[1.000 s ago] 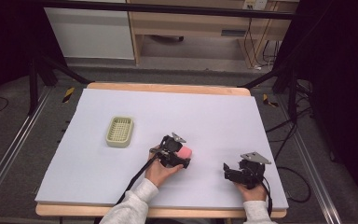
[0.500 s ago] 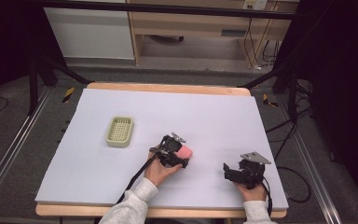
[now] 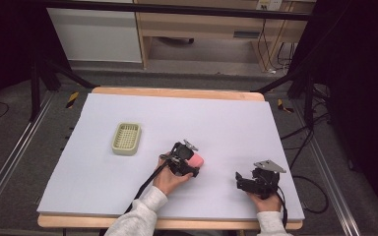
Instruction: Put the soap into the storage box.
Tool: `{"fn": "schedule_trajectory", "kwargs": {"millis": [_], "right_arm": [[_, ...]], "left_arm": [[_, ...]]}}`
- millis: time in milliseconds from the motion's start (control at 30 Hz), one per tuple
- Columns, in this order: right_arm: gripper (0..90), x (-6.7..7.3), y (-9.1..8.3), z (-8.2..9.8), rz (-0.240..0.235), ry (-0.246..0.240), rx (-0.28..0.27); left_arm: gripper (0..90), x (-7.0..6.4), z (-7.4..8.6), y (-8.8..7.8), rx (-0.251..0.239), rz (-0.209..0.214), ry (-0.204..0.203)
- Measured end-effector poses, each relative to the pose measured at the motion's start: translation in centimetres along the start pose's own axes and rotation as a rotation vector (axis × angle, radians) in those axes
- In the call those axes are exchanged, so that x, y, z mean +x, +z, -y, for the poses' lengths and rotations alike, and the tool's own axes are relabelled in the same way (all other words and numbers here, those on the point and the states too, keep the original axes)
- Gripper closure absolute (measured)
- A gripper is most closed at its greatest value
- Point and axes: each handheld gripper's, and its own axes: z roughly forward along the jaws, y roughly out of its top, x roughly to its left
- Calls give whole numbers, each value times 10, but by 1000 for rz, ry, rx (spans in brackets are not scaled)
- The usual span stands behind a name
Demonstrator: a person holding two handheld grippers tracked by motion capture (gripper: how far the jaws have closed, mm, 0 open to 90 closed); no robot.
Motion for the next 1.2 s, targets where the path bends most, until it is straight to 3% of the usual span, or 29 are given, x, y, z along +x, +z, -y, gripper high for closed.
{"fn": "schedule_trajectory", "kwargs": {"millis": [333,1200], "right_arm": [[78,-1,0,0,3,-2,0],[77,0,0,0,6,0,1]], "left_arm": [[369,0,0,-2,0,-4,17],[371,20,5,-42,-66,1,-34]]}}
